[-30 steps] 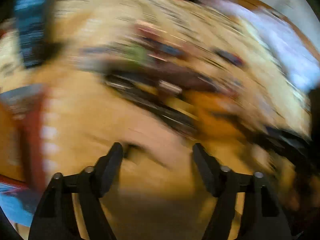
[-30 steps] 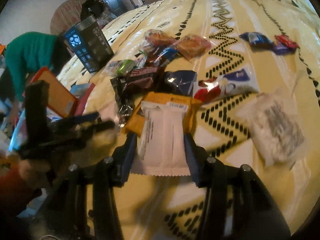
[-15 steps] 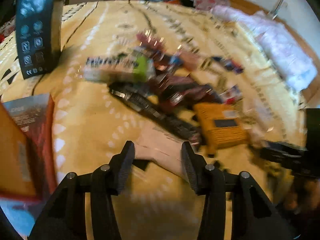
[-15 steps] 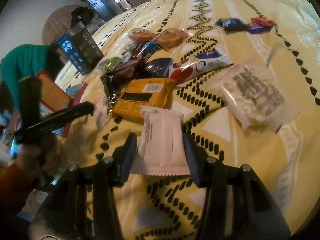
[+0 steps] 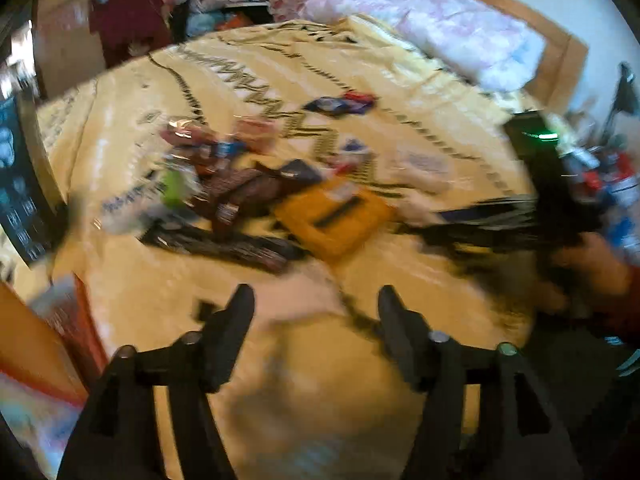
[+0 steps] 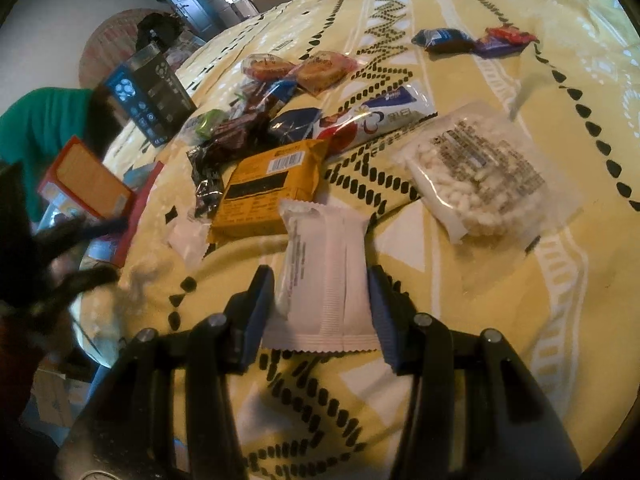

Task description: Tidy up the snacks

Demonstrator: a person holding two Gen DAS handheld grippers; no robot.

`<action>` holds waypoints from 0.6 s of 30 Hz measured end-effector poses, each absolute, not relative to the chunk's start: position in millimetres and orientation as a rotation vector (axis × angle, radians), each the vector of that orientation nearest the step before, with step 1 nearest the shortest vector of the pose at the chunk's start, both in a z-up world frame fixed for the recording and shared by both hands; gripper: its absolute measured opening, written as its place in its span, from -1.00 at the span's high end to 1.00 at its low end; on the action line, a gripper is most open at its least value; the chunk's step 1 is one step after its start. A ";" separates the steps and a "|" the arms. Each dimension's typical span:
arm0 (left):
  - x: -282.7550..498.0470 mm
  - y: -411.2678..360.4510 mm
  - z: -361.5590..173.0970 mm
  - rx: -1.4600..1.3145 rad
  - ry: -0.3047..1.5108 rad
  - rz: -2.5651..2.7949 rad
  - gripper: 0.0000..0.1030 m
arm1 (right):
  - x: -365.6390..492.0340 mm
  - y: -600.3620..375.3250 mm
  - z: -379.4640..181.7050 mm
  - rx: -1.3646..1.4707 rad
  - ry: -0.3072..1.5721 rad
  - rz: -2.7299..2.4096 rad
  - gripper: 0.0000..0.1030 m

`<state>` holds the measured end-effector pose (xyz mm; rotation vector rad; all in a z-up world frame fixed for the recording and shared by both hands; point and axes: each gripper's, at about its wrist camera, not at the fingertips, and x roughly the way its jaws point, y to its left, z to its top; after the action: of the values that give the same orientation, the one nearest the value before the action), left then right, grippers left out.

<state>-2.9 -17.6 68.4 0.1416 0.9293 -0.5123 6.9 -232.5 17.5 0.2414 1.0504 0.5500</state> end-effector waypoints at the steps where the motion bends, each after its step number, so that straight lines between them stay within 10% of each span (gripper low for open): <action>1: 8.5 -17.4 59.9 0.154 0.937 -0.498 -0.28 | 7.4 -233.9 16.3 0.257 1.053 0.551 0.04; 18: -37.0 -46.3 37.2 0.224 1.102 -0.686 -0.34 | 7.6 -238.3 12.2 0.304 1.053 0.558 0.04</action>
<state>-37.0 -46.3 37.2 0.2244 1.1017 -0.6861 7.6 -238.3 12.2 0.3040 1.0532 0.5585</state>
